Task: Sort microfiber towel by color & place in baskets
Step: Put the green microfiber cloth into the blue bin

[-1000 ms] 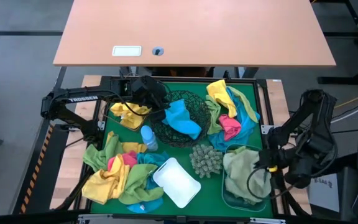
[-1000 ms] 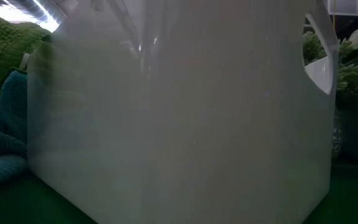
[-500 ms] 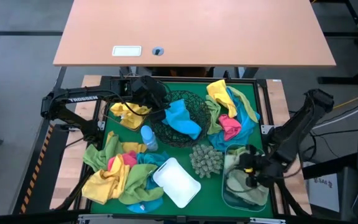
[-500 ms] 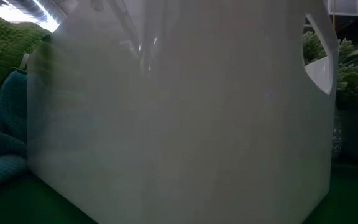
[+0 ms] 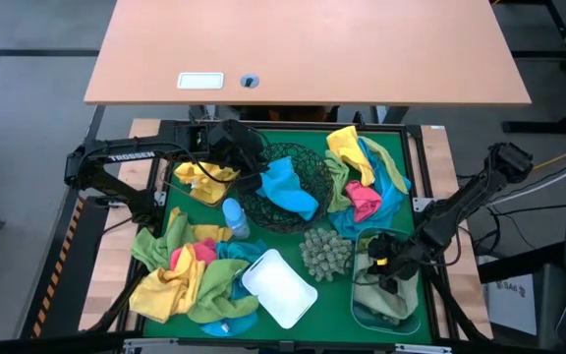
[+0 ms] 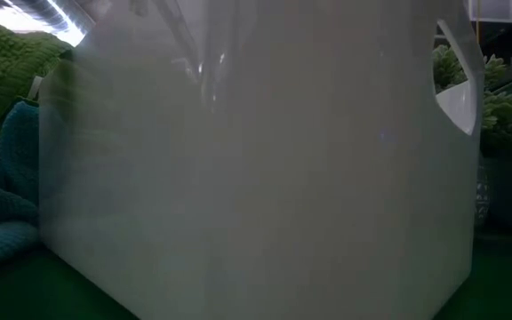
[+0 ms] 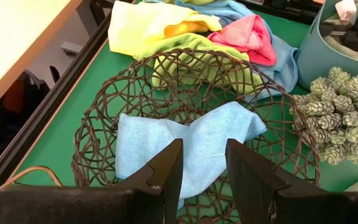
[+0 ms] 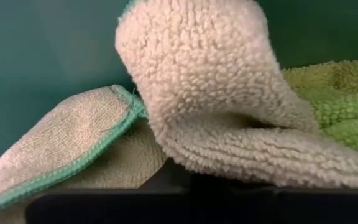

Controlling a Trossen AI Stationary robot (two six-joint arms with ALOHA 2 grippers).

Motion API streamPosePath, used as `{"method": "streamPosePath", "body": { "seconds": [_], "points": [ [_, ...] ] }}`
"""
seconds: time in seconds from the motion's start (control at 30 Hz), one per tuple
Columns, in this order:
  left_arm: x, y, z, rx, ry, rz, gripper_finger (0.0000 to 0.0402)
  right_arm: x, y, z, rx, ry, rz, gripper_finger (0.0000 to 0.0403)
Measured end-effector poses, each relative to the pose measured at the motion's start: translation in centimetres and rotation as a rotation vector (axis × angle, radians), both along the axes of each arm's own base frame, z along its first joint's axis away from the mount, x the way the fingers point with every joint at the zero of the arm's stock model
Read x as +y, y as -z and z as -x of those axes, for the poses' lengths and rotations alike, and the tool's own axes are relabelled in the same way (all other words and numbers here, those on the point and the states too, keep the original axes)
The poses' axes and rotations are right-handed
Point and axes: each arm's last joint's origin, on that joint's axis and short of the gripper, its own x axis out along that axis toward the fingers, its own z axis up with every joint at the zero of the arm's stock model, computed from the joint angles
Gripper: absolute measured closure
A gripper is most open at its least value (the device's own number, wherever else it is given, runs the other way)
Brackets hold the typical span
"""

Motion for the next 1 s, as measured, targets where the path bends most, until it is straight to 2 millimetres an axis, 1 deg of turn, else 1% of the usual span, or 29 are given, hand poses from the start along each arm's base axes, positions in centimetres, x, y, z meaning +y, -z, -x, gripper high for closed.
{"method": "streamPosePath", "body": {
  "seconds": [0.2,0.27,0.37,0.6,0.73,0.87,1.0],
  "points": [
    [0.0,0.0,0.0,0.0,0.0,0.0,0.0286,0.2,-0.1,-0.1,-0.018,-0.004,-0.017,0.0383],
    [0.0,0.0,0.0,0.0,0.0,0.0,0.0286,0.2,-0.1,-0.1,-0.013,-0.012,-0.031,0.0374],
    [0.0,0.0,0.0,0.0,0.0,0.0,0.0286,0.4,-0.4,-0.2,-0.009,-0.021,-0.045,0.0342],
    [0.0,0.0,0.0,0.0,0.0,0.0,0.0286,0.8,-1.3,-0.6,-0.033,-0.064,-0.04,0.0234],
    [0.0,0.0,0.0,0.0,0.001,-0.001,0.0286,1.0,-1.8,-0.7,-0.02,-0.101,-0.048,0.0185],
    [0.0,0.0,0.0,0.0,0.002,-0.002,0.0286,1.2,-2.3,-0.6,0.017,-0.156,-0.068,0.0158],
    [0.0,-0.3,0.2,-0.013,0.008,-0.012,0.0286,1.4,-2.9,-0.6,0.058,-0.183,-0.077,0.0151]
  ]
}}
